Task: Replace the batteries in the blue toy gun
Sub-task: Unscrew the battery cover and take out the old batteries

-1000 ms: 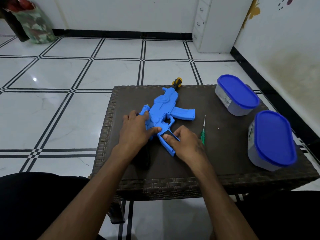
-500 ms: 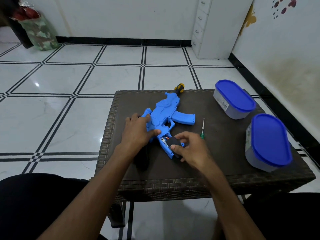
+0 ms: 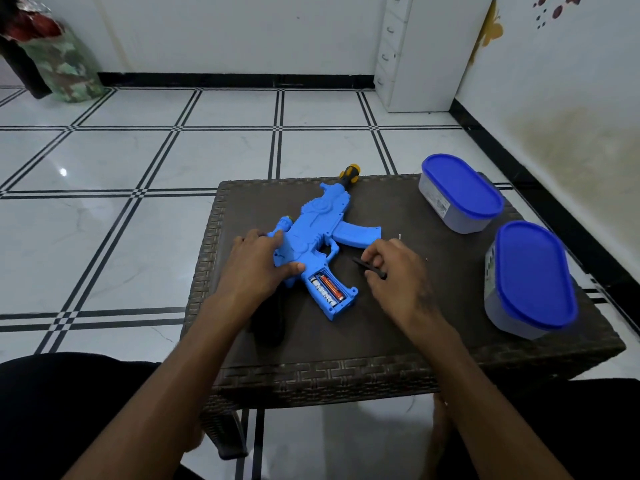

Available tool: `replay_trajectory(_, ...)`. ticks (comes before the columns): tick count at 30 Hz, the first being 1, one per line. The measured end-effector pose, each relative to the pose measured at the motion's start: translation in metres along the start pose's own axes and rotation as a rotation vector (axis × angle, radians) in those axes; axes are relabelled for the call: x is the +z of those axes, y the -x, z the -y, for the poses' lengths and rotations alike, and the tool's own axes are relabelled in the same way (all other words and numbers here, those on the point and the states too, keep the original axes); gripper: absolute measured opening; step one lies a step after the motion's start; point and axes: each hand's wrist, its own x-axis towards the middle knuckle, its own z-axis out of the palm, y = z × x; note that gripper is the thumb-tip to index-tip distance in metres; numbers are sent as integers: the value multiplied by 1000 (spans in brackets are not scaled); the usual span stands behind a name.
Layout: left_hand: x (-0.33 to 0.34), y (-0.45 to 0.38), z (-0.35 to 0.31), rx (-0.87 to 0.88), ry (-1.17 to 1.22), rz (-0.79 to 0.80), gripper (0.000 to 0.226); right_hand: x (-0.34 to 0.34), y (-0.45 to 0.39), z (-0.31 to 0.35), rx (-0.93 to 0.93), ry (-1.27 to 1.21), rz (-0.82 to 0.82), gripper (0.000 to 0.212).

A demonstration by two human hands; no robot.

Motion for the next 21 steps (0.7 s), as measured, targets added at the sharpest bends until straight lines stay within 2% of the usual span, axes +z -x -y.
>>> replay_trajectory(6,-4,2,4,42,-82,12,77,5,-1,-4,-16,3,75,14)
replay_trajectory(9,-3,4,4,48,-100,2,79,-5,6,-10,28,2,-41,7)
replay_trajectory(11,-2,5,3,60,-111,-24,74,-15,11,-14,108,67,-73,12)
replay_trajectory(15,-3,7,-1,76,-144,-73,49,-20,18,-20,300,129,153,35)
replay_trajectory(18,-6,13,-1,42,-128,-89,43,-19,17,-23,321,110,169,32)
replay_trajectory(21,-10,21,-1,-3,-129,-120,42,-20,16,-24,345,79,113,29)
